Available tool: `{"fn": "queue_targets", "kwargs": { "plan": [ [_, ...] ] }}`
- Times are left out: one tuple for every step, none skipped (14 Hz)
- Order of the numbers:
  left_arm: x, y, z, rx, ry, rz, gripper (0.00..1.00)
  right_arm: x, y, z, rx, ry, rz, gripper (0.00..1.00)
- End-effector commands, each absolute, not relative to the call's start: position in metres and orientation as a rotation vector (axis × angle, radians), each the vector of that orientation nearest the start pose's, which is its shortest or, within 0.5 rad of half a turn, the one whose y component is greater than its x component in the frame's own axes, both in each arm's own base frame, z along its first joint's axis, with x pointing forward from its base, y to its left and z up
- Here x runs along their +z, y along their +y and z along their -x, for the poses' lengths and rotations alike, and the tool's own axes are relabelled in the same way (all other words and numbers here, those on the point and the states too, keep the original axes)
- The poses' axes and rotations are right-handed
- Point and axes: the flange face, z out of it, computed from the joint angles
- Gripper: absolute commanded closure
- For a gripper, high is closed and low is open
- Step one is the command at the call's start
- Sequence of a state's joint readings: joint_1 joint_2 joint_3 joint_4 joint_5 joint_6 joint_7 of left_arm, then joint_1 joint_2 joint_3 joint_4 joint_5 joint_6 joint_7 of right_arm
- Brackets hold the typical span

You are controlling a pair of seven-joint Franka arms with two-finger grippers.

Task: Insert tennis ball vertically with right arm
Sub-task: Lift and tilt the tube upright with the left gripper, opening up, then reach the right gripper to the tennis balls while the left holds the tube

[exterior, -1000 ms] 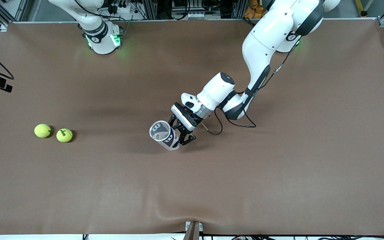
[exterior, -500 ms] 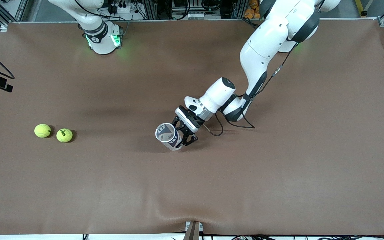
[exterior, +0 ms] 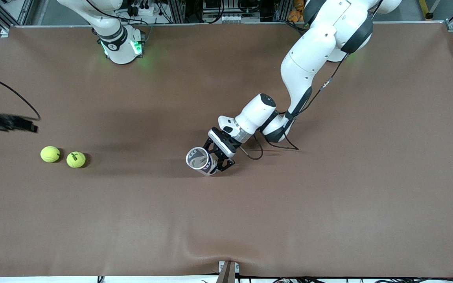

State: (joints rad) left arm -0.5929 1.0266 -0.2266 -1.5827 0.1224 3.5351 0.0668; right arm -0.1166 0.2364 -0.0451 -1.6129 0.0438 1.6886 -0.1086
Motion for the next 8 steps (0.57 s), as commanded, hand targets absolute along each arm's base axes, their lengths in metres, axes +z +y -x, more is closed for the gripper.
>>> {"fn": "queue_targets", "kwargs": {
  "plan": [
    [0.154, -0.51, -0.508, -1.51, 1.237, 3.03, 0.35, 0.417, -0.09, -0.605, 0.185, 0.008, 3.08, 0.0],
    [0.154, -0.51, -0.508, -1.508, 1.227, 3.036, 0.33, 0.396, -0.092, -0.609, 0.216, -0.047, 3.082, 0.0],
    [0.153, -0.511, -0.506, -1.505, 1.229, 3.037, 0.33, 0.378, -0.096, -0.611, 0.242, -0.053, 3.08, 0.0],
    [0.15, -0.51, -0.506, -1.497, 1.224, 3.042, 0.3, 0.363, -0.105, -0.613, 0.242, -0.04, 3.08, 0.0],
    [0.15, -0.51, -0.506, -1.497, 1.224, 3.042, 0.27, 0.343, -0.122, -0.608, 0.248, -0.016, 3.075, 0.0],
    [0.15, -0.51, -0.506, -1.497, 1.224, 3.042, 0.24, 0.326, -0.123, -0.607, 0.232, -0.033, 3.077, 0.0],
    [0.149, -0.509, -0.507, -1.497, 1.223, 3.04, 0.19, 0.311, -0.122, -0.603, 0.219, -0.034, 3.081, 0.0],
    [0.149, -0.508, -0.507, -1.495, 1.224, 3.04, 0.19, 0.294, -0.122, -0.599, 0.217, -0.032, 3.083, 0.0]
  ]
}}
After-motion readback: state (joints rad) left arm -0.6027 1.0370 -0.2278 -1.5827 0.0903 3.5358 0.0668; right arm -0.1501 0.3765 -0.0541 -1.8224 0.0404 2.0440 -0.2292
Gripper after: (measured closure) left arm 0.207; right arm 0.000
